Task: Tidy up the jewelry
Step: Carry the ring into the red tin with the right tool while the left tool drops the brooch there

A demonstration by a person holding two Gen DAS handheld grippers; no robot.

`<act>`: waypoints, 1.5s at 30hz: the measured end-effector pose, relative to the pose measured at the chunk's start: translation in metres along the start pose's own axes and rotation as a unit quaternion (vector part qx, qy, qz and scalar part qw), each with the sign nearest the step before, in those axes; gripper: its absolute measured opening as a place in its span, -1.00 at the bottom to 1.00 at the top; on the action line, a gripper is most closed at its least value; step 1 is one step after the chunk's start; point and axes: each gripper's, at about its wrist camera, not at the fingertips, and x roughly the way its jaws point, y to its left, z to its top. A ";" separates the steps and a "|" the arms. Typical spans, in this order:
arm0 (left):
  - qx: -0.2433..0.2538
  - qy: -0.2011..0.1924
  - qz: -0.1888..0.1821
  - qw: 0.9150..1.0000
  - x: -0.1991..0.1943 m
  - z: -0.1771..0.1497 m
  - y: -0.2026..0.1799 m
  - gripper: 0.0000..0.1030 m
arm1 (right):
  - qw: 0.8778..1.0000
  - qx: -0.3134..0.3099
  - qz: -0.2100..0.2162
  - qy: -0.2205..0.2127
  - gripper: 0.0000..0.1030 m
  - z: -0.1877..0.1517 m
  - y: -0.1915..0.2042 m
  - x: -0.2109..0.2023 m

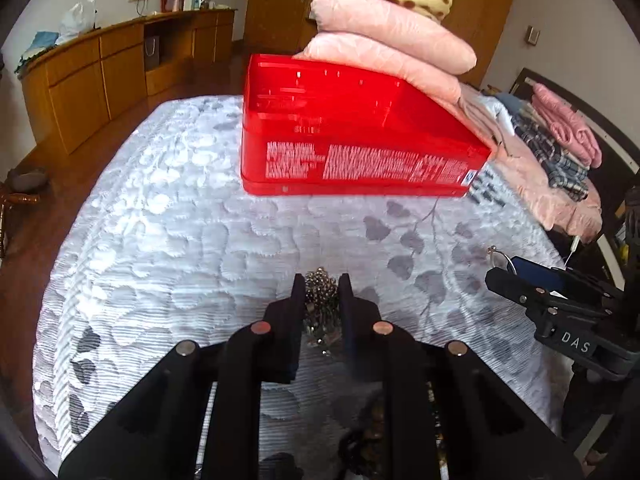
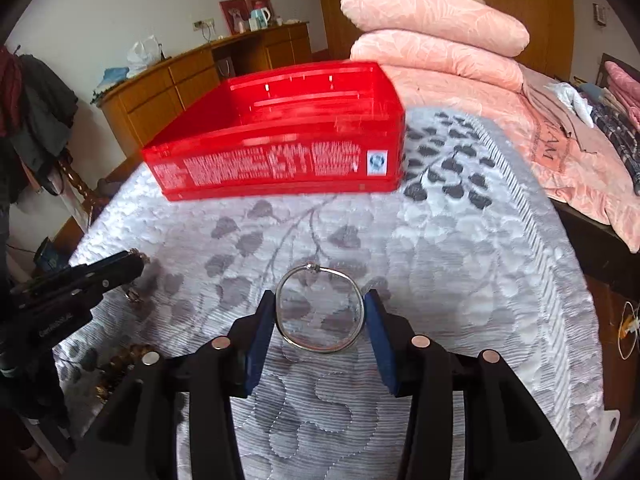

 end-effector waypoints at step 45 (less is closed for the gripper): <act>0.012 -0.024 -0.015 1.000 0.086 0.150 -0.008 -0.51 | 0.999 -0.023 0.021 -0.029 0.02 0.153 -0.004 0.074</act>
